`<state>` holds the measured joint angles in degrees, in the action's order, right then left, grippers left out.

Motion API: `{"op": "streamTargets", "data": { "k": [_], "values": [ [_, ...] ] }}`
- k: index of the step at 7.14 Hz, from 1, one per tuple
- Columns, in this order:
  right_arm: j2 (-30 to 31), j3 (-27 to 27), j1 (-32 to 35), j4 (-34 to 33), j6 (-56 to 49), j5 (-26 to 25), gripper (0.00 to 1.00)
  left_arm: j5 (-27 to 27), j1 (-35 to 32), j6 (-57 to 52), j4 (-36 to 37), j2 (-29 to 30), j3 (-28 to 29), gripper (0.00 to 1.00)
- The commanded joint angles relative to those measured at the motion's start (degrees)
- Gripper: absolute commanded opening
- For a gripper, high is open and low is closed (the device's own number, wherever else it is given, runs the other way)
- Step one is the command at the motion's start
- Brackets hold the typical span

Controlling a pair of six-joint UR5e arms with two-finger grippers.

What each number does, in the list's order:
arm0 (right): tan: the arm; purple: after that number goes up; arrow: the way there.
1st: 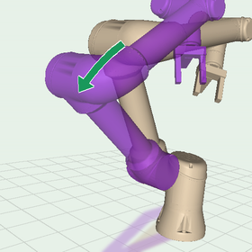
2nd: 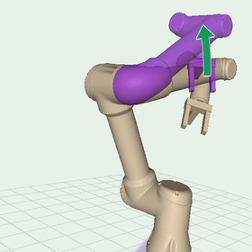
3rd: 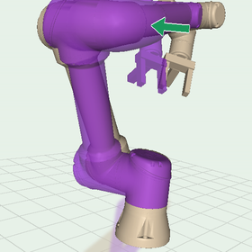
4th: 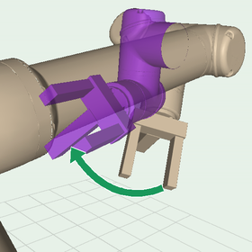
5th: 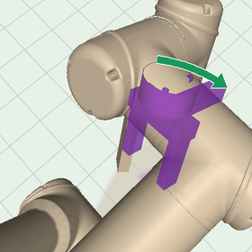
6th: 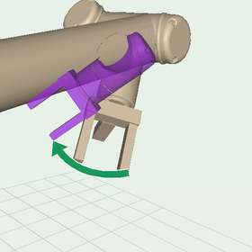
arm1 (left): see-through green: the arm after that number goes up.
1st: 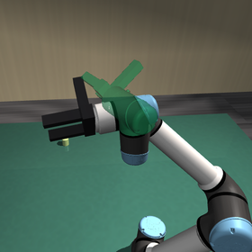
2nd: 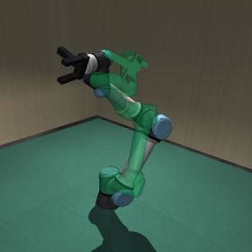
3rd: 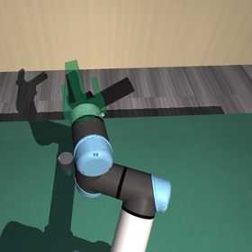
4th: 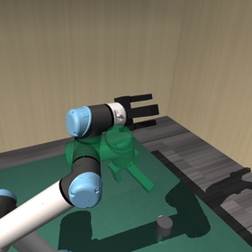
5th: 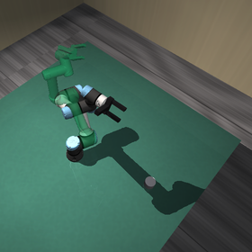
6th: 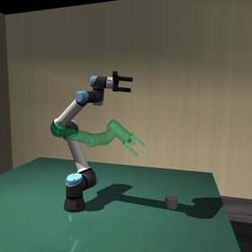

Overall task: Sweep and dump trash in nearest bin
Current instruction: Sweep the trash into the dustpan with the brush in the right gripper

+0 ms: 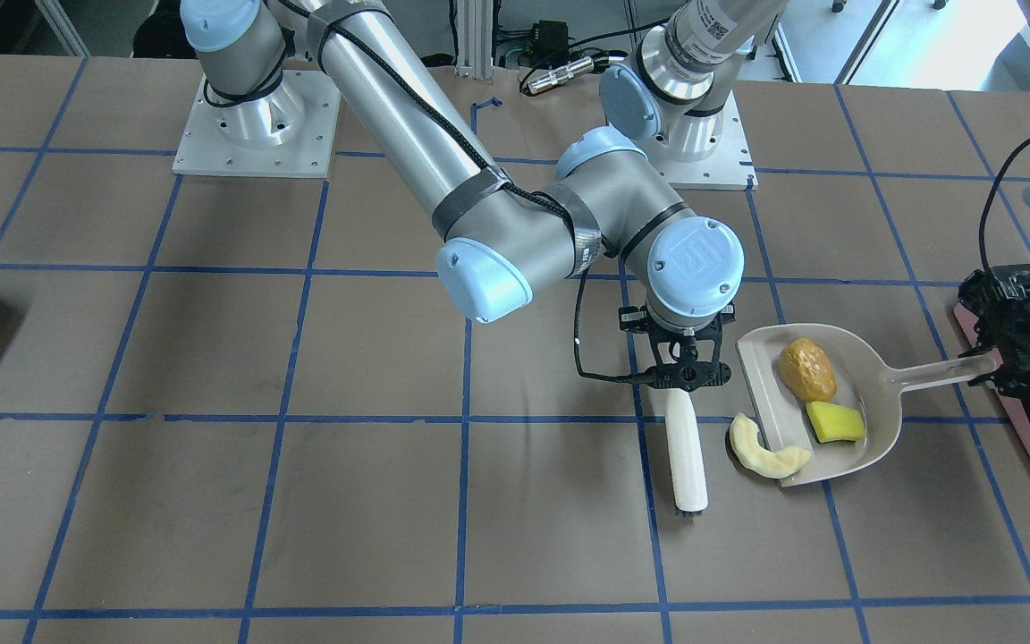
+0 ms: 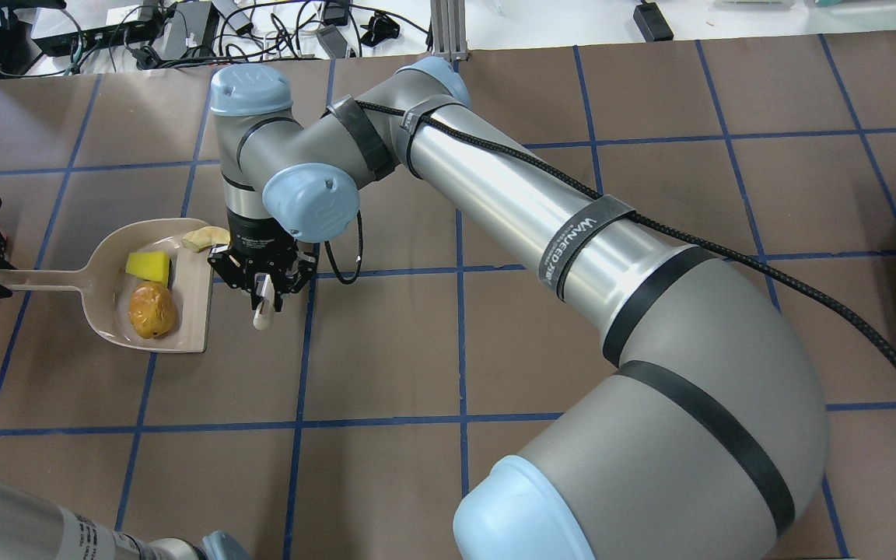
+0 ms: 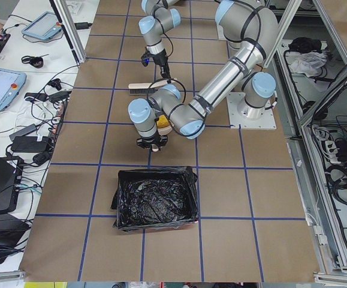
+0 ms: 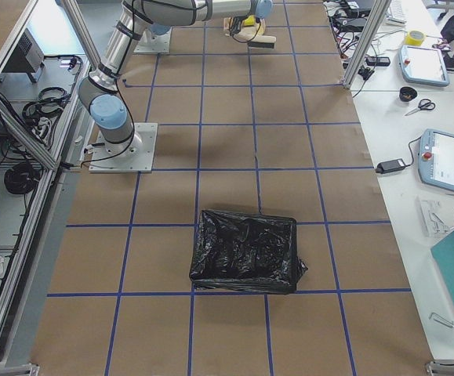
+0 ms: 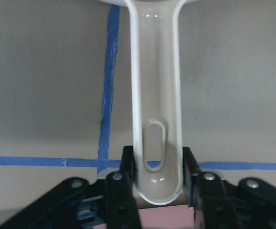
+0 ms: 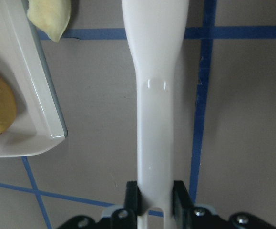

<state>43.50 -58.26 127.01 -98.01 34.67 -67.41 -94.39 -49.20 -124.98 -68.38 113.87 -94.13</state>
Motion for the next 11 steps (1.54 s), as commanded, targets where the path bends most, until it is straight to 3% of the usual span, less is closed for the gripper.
{"op": "streamTargets", "data": {
  "k": [1, 3, 4, 6, 8, 11],
  "values": [
    [-1.6, 0.2, 2.5, -3.1, -0.7, 0.0, 0.0, 0.0, 0.0, 0.0, 0.0, 0.0, 0.0, 0.0],
    [-3.3, 0.2, 7.5, -9.2, -6.8, -1.0, 0.0, 0.0, 0.0, 0.0, 0.1, 0.3, 0.1, 0.0],
    [-3.2, 0.1, 8.1, -8.2, -18.9, -2.5, 0.0, 0.0, 0.0, -0.1, 0.1, 0.3, 0.1, 0.0],
    [-2.3, 0.0, 8.4, -6.1, -27.1, -4.0, 0.0, 0.0, 0.0, -0.1, 0.1, 0.3, 0.1, 0.0],
    [-0.9, -0.5, 7.4, -4.7, -21.0, -3.6, 0.0, 0.0, 0.0, -0.1, 0.1, 0.3, 0.1, 0.0],
    [4.9, -1.4, -2.3, 9.3, -15.5, -2.1, 0.0, -0.2, 0.0, -0.8, -0.3, -0.4, 0.5, 0.0]
  ]
}}
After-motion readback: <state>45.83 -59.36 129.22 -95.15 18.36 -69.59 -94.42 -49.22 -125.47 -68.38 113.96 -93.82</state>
